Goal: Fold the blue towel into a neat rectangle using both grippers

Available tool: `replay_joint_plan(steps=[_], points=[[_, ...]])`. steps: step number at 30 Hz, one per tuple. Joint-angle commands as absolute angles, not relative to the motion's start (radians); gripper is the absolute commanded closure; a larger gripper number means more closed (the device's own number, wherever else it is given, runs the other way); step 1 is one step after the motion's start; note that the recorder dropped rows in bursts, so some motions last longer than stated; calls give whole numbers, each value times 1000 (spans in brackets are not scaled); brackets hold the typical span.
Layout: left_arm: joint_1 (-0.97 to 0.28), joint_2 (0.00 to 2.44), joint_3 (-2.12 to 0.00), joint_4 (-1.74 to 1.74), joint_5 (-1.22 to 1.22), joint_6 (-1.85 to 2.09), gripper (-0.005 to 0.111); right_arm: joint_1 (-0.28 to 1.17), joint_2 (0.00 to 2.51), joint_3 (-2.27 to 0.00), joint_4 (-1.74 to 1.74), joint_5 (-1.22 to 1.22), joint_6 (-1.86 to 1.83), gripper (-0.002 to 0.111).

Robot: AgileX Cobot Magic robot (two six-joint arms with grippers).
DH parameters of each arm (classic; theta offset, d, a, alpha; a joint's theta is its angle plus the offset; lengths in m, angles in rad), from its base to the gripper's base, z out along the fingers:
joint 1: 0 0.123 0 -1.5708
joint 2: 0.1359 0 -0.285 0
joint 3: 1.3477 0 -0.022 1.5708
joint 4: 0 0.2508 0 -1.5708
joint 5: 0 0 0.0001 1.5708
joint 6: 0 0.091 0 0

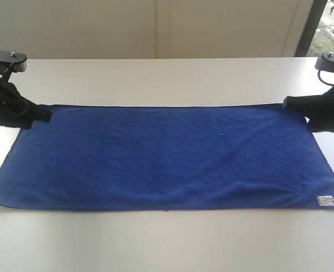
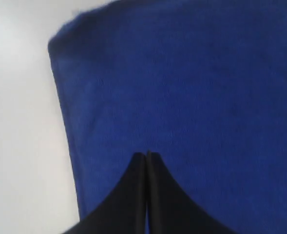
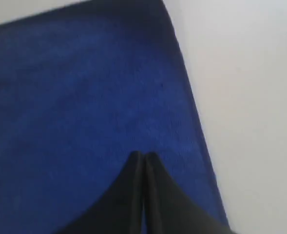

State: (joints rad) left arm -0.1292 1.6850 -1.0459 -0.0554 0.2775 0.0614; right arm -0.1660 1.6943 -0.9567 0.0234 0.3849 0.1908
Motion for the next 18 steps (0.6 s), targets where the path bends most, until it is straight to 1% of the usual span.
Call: replay_joint_plan(steps=[1, 9, 18], points=[[-131, 1600, -930, -58, 338, 63, 107, -170, 1612, -841, 32, 421, 169, 108], [-131, 1570, -779, -58, 324, 63, 107, -170, 1598, -744, 39, 464, 168, 108], [-131, 1581, -725, -58, 236, 63, 107, -170, 1628, -706, 23, 466, 164, 108]])
